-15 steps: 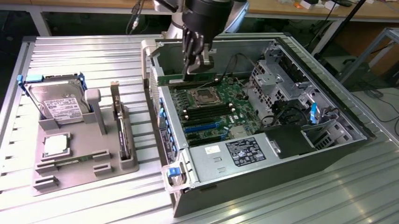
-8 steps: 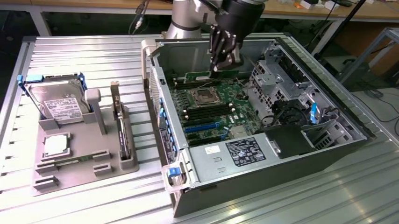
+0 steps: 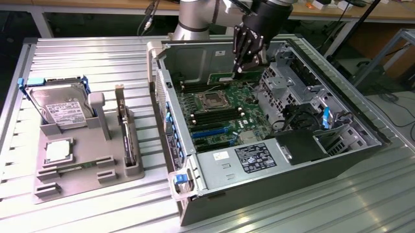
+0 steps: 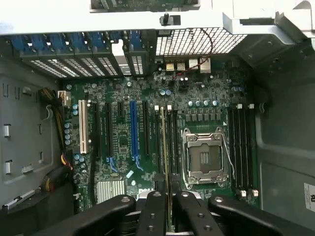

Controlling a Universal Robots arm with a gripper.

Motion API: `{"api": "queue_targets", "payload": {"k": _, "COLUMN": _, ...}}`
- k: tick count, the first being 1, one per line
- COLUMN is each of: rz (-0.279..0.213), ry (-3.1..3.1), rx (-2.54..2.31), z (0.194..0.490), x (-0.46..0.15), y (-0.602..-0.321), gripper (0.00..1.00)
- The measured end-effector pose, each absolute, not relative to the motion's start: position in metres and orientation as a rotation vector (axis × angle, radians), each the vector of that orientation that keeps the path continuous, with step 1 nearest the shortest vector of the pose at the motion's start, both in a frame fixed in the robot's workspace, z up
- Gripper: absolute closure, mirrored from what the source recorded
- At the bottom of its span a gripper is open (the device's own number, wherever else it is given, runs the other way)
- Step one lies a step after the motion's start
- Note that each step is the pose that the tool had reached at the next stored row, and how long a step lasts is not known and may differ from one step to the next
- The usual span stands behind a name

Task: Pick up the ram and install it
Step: 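Pick up the ram and move it above insertion slot, then insert the ram into the slot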

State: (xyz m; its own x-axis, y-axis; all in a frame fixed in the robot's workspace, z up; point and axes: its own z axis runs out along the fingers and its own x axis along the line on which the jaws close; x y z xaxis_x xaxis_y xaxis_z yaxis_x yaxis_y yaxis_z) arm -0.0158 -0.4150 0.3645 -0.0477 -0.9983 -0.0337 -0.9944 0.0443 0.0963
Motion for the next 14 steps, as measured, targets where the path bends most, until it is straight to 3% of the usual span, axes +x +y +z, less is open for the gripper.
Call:
{"api": "queue_targets", "payload": {"k": 7, "rz": -0.144, "ry": -2.239, "rx": 2.138, "z": 0.364, "x": -0.016, "y": -0.415, "gripper": 0.86}}
{"api": "queue_targets", "payload": {"k": 8, "rz": -0.127, "ry": -2.241, "rx": 2.140, "z": 0.364, "x": -0.017, "y": -0.413, "gripper": 0.86}}
{"api": "queue_targets", "payload": {"k": 14, "rz": -0.124, "ry": -2.224, "rx": 2.154, "z": 0.345, "x": -0.020, "y": -0.414, "gripper": 0.86}}
